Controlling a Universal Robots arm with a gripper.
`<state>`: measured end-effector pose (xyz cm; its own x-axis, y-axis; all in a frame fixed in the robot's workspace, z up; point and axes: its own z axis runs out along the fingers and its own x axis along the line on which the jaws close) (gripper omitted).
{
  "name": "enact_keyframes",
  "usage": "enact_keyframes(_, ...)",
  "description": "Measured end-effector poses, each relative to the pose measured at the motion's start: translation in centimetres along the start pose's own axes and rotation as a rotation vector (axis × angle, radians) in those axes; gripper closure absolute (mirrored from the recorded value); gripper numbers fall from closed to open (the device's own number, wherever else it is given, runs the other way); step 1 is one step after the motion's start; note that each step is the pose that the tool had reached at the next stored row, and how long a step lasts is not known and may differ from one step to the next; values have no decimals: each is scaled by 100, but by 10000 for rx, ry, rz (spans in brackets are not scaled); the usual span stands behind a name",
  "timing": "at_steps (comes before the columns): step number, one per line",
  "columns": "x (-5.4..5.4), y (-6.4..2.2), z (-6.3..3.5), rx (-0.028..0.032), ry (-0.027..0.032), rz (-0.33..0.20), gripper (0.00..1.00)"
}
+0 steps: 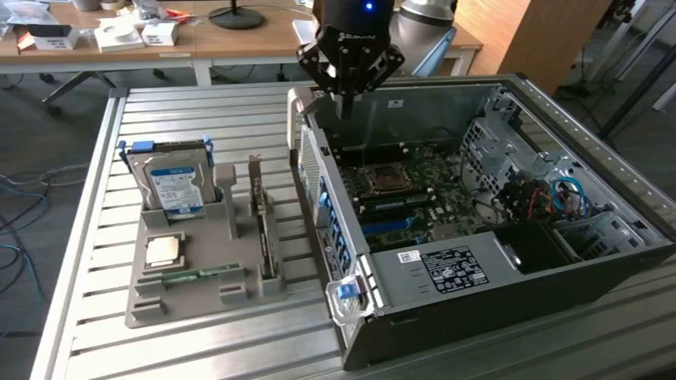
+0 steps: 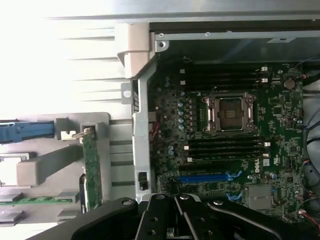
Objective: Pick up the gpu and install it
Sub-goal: 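Reach for the gpu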
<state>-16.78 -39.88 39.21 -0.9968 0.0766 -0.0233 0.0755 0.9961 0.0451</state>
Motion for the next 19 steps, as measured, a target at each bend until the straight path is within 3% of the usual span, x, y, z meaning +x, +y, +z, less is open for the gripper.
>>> enact_keyframes(19, 581, -34, 7, 2, -4, 80, 89)
